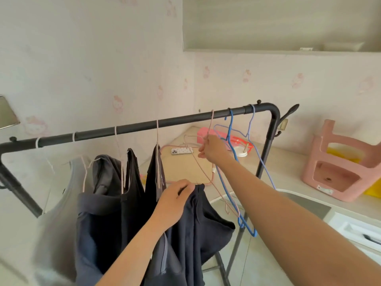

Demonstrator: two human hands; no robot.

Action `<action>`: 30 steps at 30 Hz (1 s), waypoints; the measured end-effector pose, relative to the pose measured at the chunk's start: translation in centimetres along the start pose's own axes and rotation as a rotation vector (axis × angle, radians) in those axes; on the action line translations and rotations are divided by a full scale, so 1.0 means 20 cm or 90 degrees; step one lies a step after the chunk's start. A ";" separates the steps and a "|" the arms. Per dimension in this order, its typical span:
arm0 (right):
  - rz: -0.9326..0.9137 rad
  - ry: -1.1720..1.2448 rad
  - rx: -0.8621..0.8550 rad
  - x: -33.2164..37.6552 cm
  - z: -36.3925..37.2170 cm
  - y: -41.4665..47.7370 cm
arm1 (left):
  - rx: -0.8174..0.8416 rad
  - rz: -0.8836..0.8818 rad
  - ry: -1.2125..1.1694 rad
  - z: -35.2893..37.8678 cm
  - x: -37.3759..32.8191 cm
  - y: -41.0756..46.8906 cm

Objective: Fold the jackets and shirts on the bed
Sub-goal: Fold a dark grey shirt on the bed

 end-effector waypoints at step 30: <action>0.270 -0.177 -0.132 -1.43 -0.73 -1.73 | 0.561 0.164 -0.033 0.72 -0.59 -0.72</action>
Point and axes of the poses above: each hand's wrist, its own y-axis towards the middle knuckle, its own z-axis out of the palm, x = y × z, the point moved 5 cm from there along y, towards the middle knuckle, and after that the axes turned 9 degrees about -x, right-handed, at the moved point
